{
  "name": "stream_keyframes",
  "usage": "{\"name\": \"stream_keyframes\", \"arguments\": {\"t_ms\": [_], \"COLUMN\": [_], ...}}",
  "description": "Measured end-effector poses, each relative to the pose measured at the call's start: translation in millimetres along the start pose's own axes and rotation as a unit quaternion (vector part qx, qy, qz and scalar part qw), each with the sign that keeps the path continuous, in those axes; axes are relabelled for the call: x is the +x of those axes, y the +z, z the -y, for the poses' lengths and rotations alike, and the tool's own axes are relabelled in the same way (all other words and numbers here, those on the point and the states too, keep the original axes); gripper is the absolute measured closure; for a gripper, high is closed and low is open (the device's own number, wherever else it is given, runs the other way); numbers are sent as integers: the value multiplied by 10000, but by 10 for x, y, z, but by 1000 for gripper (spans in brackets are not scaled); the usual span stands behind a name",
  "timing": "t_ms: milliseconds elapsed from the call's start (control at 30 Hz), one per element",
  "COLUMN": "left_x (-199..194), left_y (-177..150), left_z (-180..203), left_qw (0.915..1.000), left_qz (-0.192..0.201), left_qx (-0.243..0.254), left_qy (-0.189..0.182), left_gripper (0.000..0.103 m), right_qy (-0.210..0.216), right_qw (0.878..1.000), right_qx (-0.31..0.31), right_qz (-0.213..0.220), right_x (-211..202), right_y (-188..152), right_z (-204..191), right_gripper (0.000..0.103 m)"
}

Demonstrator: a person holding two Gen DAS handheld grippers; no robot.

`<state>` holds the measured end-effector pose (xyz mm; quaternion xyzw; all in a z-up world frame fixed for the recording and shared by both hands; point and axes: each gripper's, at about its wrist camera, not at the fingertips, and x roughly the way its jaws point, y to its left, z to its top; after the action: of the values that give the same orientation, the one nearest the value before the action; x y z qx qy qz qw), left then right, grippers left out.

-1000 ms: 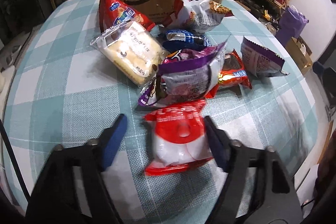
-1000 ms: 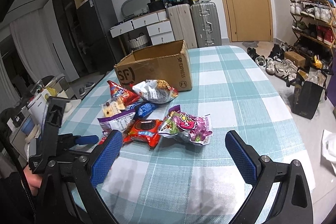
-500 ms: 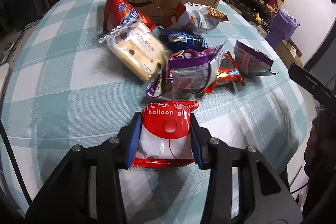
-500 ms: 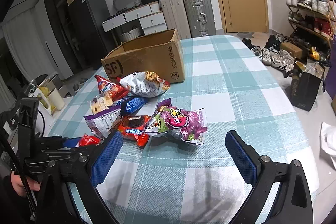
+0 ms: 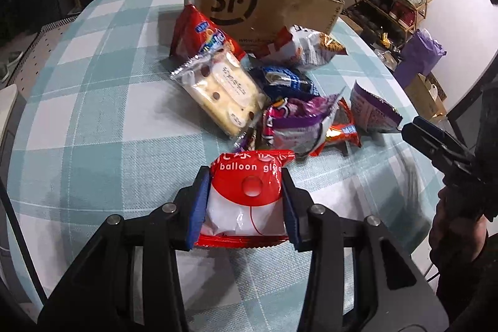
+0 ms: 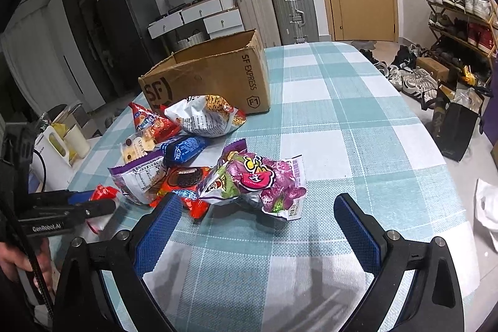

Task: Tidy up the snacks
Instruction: 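Grasp the purple-pink candy bag with the right gripper while the left holds the gum bag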

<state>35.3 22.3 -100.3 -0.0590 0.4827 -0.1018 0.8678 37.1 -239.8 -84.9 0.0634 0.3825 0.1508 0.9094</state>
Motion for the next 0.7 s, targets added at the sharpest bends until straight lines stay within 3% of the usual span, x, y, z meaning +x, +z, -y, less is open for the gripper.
{"name": "stream_keyframes", "arguments": {"t_ms": [700], "left_x": [-102], "left_y": [43], "left_z": [-32], "left_qw": [9998], "left_qz": [158], "left_qx": [-36], "left_qy": [92], "left_gripper": [64], "right_qy": [71], "right_qw": [9995], "right_qx": [77], "right_qz": [-289], "right_x": [349], "right_y": [115], "right_z": [115], "right_gripper": [3]}}
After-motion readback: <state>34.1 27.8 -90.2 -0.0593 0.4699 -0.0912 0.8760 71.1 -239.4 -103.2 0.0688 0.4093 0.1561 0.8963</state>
